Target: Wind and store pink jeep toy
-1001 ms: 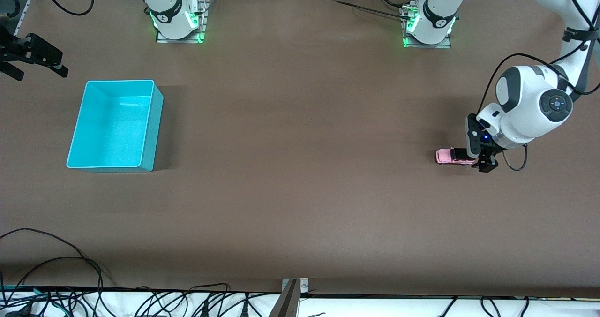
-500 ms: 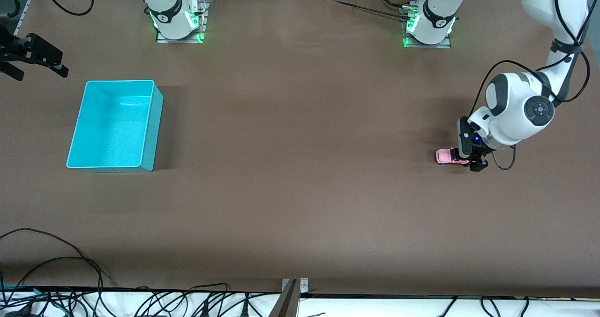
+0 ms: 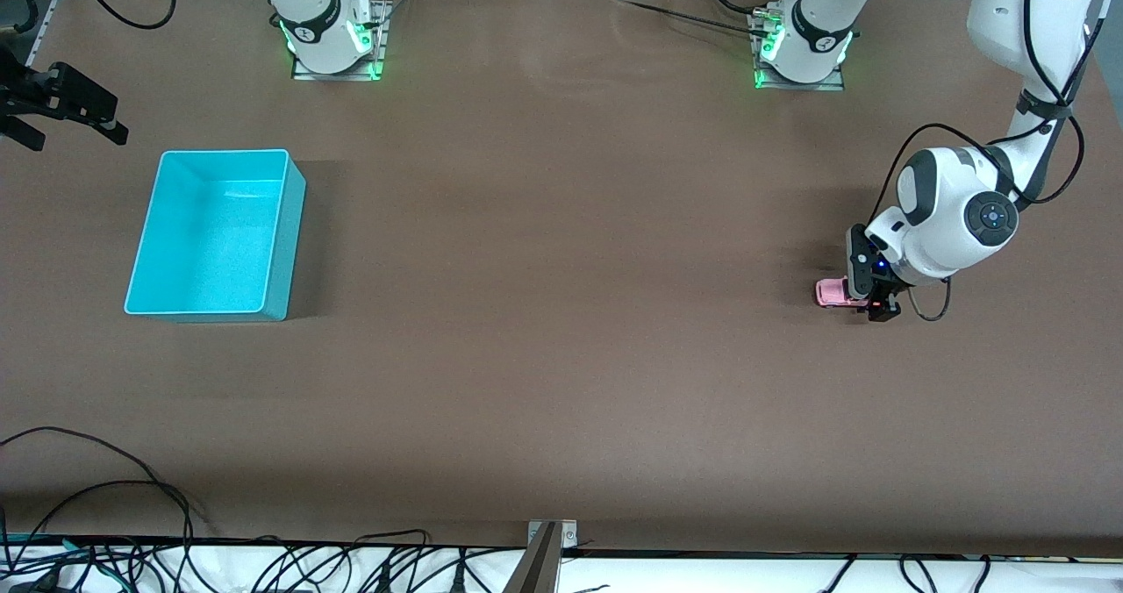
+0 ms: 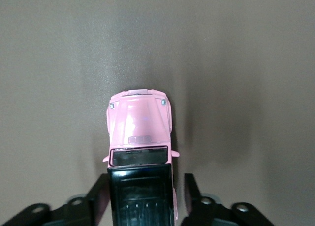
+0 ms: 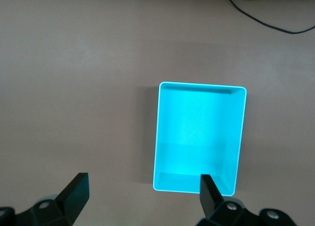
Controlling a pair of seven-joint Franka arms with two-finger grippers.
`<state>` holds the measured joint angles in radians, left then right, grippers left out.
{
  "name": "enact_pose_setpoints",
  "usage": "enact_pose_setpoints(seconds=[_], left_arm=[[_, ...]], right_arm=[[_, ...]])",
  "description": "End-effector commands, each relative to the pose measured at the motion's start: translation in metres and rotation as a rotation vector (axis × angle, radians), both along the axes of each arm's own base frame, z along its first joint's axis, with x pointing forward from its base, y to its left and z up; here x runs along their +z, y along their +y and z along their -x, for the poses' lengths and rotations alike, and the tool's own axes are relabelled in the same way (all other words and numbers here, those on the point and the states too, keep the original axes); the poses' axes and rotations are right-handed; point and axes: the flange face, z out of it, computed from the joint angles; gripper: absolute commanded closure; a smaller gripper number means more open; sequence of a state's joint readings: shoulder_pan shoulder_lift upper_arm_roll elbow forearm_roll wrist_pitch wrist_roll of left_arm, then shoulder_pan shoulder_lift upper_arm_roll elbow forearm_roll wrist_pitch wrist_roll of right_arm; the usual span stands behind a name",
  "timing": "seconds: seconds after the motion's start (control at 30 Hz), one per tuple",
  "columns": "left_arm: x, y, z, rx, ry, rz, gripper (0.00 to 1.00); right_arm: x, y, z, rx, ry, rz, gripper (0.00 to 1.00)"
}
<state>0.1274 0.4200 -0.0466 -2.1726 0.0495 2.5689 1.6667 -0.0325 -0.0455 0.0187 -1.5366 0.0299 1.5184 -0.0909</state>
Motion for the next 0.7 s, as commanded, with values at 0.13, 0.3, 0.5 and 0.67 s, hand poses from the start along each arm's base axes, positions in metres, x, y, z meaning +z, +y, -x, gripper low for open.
enact_pose_setpoints(seconds=[0.13,0.3,0.5,0.67], left_arm=[[0.0,-0.004,-0.007,-0.038,-0.008,-0.009,0.81],[-0.001,0.0,-0.007,-0.034,-0.008,-0.008,0.85],[-0.003,0.001,-0.006,-0.031,-0.003,-0.008,0.87],[-0.004,0.008,-0.012,-0.031,-0.003,-0.009,0.86]], right_arm=[[0.004,0.001,0.001,0.01,0.003,0.007,0.0],[0.004,0.001,0.001,0.01,0.003,0.007,0.0],[0.004,0.001,0.001,0.012,0.003,0.007,0.0],[0.004,0.001,0.001,0.012,0.003,0.007,0.0]])
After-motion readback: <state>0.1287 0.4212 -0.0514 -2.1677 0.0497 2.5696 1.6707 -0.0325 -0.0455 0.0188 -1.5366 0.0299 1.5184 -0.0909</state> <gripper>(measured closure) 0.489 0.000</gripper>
